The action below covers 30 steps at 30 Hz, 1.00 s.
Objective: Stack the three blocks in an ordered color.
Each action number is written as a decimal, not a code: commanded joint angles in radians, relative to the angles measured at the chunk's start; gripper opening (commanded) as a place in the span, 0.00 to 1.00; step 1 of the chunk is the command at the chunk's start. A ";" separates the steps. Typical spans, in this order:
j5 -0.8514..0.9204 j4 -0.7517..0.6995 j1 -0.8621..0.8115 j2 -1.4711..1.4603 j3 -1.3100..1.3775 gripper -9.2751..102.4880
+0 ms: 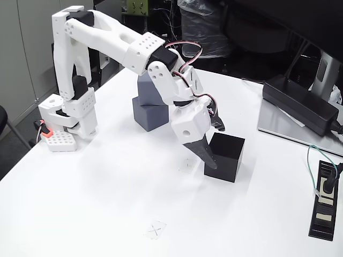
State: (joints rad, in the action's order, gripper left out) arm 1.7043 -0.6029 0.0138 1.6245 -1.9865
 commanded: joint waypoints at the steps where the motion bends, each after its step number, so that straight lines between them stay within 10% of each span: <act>1: -0.006 0.020 -0.003 0.006 0.006 0.45; 30: -0.017 0.071 -0.005 0.018 -0.037 0.22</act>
State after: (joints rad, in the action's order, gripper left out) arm 1.6966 -0.5323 0.0092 1.6322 -2.0249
